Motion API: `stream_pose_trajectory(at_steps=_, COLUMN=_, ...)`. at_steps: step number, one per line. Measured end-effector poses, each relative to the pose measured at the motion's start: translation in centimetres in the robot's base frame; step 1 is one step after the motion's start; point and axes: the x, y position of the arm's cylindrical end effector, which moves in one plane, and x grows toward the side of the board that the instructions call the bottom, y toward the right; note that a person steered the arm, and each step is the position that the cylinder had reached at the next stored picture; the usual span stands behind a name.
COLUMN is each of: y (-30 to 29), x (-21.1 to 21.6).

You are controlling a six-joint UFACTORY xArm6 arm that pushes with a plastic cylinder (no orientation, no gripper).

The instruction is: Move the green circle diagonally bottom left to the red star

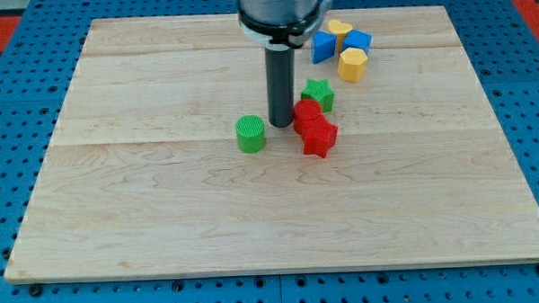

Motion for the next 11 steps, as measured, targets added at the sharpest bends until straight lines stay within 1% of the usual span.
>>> stream_pose_trajectory(at_steps=3, y=1.0, x=0.0)
stream_pose_trajectory(at_steps=4, y=-1.1, x=0.1)
stream_pose_trajectory(at_steps=5, y=-2.7, x=1.4)
stream_pose_trajectory(at_steps=8, y=-12.1, x=1.6)
stream_pose_trajectory(at_steps=11, y=-12.9, x=2.5)
